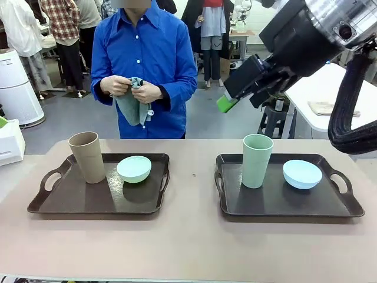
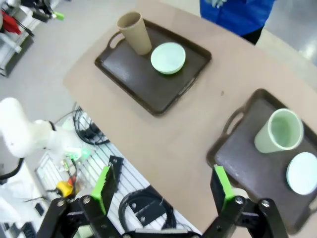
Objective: Set up a tray with a mat and arrange the tableware.
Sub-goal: Pick up the Picnic Bowl and Reusable plastic cup from the Handle tray in front of the human's position and hold them in the air.
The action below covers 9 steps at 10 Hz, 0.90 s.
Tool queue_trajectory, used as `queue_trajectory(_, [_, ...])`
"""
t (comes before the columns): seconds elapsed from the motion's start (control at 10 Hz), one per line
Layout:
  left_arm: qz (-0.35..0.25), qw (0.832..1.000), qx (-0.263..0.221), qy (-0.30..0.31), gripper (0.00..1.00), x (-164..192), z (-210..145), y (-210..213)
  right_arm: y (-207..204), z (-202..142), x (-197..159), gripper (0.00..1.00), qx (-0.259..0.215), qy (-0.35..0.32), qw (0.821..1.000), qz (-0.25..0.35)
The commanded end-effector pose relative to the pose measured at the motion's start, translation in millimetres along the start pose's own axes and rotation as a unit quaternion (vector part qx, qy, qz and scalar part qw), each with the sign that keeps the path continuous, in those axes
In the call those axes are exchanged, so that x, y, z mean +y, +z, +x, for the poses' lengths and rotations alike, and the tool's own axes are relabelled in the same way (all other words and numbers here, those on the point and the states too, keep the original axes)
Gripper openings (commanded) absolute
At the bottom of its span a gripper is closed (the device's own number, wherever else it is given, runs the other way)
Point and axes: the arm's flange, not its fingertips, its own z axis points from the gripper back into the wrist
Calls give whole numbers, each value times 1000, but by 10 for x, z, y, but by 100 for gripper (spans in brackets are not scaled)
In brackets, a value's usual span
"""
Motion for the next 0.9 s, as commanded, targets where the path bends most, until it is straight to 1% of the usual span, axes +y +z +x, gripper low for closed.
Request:
queue_trajectory(0.0, [-40,998,-7,-49,100,196,162,-399,-551,496,-153,100,8,0,999,50])
queue_trajectory(0.1, [-77,990,-18,-115,100,297,356,-634,-813,824,-139,100,25,6,998,57])
queue_trajectory(0.2, [-110,978,-56,-167,100,336,390,-862,-1062,1071,-135,100,49,1,997,59])
queue_trajectory(0.3, [-130,968,-81,-198,100,399,411,-949,-1315,1311,-102,100,64,-9,996,57])
queue_trajectory(0.4, [-133,962,-93,-220,100,393,356,-1024,-1516,1466,-59,100,77,-25,996,45])
queue_trajectory(0.5, [-131,954,-105,-250,100,412,329,-976,-1657,1605,-13,100,94,-36,995,28])
queue_trajectory(0.7, [-136,946,-139,-258,100,350,108,-853,-1720,1585,-14,100,133,-50,990,5])
queue_trajectory(0.8, [-152,942,-149,-261,100,308,90,-846,-1752,1538,-57,100,147,-58,987,-14])
